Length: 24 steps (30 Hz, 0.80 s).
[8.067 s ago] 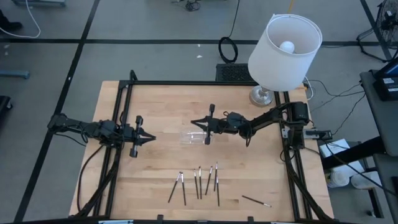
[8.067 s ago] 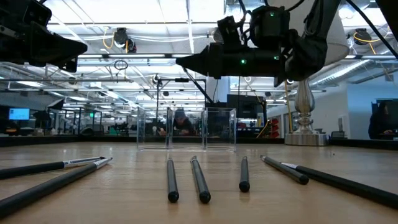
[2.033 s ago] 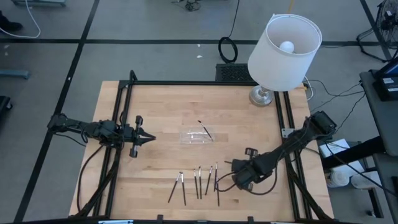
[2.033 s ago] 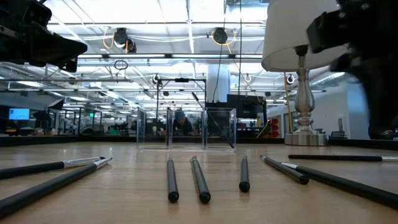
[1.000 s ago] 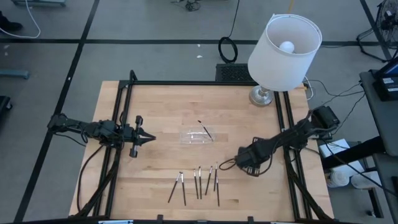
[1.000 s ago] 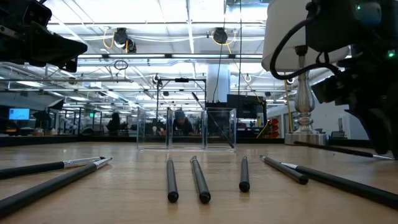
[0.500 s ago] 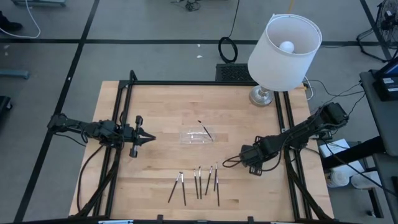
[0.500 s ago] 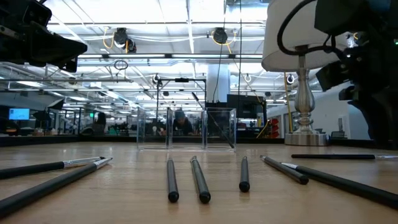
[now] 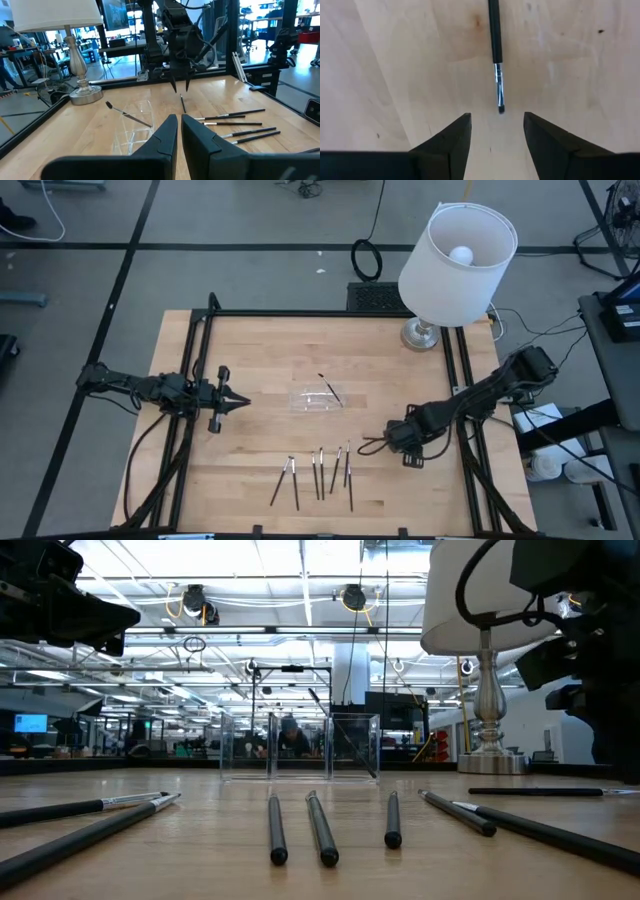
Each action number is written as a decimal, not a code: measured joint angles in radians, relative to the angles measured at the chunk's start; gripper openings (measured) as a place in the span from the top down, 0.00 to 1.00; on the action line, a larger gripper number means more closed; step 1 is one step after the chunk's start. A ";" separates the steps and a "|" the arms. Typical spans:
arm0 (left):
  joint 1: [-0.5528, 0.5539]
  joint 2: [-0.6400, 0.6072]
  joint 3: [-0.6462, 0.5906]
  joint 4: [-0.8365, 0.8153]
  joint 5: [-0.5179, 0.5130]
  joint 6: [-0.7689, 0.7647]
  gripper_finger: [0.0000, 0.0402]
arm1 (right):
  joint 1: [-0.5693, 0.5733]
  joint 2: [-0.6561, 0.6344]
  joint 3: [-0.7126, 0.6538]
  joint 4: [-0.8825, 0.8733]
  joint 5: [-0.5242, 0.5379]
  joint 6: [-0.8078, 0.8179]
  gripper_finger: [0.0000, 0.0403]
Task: Pick & Place Makeup Supplies
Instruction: Put the makeup brush into the transparent organizer
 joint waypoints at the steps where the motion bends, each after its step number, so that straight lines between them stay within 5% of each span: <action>1: 0.000 0.000 0.000 0.000 0.000 0.000 0.92 | -0.001 0.004 -0.001 0.002 0.002 0.001 0.57; 15: 0.000 0.000 0.000 0.000 0.000 0.000 0.92 | -0.001 0.012 -0.072 0.097 0.024 -0.003 0.58; 24: 0.000 0.000 0.000 0.000 0.000 0.000 0.92 | -0.001 0.013 -0.073 0.097 0.024 -0.004 0.79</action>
